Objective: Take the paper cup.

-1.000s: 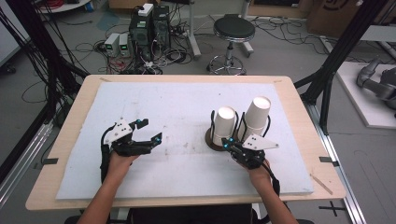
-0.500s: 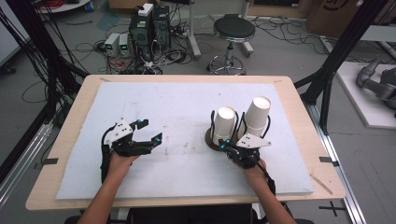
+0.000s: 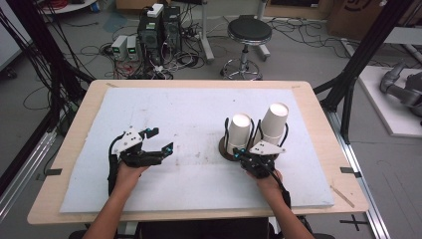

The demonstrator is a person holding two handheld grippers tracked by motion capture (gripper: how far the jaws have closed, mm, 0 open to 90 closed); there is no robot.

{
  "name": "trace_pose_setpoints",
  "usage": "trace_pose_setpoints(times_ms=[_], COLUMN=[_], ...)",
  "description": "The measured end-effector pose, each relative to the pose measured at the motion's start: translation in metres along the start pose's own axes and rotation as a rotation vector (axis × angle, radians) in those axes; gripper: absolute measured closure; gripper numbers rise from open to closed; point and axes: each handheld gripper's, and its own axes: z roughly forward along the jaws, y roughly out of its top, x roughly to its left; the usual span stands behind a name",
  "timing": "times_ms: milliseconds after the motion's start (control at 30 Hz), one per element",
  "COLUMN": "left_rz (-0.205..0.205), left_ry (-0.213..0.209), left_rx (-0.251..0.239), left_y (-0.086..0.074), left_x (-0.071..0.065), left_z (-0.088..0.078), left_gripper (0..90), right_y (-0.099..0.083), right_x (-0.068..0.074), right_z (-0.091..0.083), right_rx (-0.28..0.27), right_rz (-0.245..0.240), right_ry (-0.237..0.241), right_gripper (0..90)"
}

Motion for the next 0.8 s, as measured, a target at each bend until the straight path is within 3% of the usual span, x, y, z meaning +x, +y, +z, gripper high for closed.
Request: trace_pose_setpoints(times_ms=[433, 800], left_rz=[0.0, 0.005], left_ry=[-0.002, -0.007], left_rx=[-0.006, -0.016], left_y=[-0.0008, 0.0015], left_x=[0.0, -0.0007], left_z=[0.0004, 0.0026], left_gripper=[19.9, 19.9], right_y=[0.0008, 0.0], right_x=[-0.0007, -0.0012], right_z=[0.0003, 0.0009], right_rx=[0.009, 0.022], right_rz=[0.075, 0.082], right_ry=[-0.015, -0.019], right_gripper=[90.0, 90.0])
